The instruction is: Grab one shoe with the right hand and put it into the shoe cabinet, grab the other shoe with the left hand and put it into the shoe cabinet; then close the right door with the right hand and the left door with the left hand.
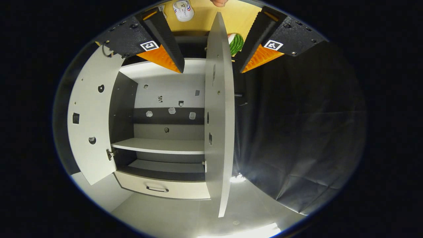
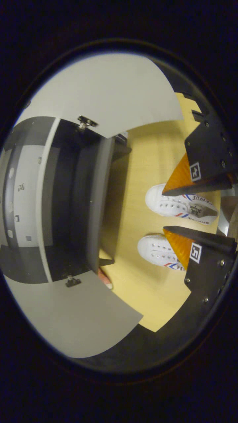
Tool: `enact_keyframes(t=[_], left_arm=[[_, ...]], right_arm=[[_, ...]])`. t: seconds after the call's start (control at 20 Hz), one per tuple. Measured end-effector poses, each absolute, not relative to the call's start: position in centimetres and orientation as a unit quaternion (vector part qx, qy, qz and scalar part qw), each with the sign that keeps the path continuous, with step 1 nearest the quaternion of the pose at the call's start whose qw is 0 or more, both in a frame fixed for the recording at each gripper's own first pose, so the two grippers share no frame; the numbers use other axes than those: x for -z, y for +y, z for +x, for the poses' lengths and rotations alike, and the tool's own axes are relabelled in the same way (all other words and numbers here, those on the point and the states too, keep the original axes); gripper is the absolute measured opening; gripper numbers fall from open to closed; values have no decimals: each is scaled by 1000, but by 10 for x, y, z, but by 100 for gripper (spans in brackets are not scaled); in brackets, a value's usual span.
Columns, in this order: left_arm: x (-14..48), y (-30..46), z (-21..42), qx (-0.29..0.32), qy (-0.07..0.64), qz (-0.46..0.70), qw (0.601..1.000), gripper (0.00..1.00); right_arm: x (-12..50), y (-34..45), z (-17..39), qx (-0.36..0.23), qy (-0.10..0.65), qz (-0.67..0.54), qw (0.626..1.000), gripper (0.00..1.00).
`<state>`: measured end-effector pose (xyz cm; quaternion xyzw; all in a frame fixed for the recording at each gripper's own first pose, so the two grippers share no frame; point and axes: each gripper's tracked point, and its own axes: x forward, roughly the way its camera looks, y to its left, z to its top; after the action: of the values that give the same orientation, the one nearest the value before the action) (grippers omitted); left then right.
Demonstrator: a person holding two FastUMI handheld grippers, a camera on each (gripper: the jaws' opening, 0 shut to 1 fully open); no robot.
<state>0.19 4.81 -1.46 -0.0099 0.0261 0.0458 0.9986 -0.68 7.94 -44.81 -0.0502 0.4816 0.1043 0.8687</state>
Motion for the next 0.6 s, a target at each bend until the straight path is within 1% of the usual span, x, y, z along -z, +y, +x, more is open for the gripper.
enact_keyframes(t=[0.05,0.1,0.15,0.2,0.25,0.3,0.35,0.4,0.45,0.6], left_arm=[[15,50,1,-49,26,-8,998,99],[15,53,2,-52,26,-6,998,99],[16,56,3,-55,27,-4,998,99],[17,58,4,-57,28,-3,998,99],[19,59,4,-59,29,-3,998,99],[19,61,6,-61,31,-4,998,99],[20,60,5,-62,32,-5,998,99],[21,60,6,-64,33,-6,997,99],[22,61,6,-65,34,-7,997,99],[23,63,7,-69,35,-8,997,99]], right_arm=[[466,79,-11,-104,499,-52,859,55],[479,77,-14,-104,513,-57,850,53],[492,77,-17,-104,525,-64,842,53],[503,76,-20,-103,536,-70,835,55],[512,75,-23,-103,547,-75,828,53],[521,75,-25,-103,558,-76,820,53],[526,76,-29,-103,566,-76,814,53],[531,76,-30,-103,574,-76,809,55],[535,76,-32,-103,580,-76,805,53],[545,79,-35,-106,596,-77,792,53]])
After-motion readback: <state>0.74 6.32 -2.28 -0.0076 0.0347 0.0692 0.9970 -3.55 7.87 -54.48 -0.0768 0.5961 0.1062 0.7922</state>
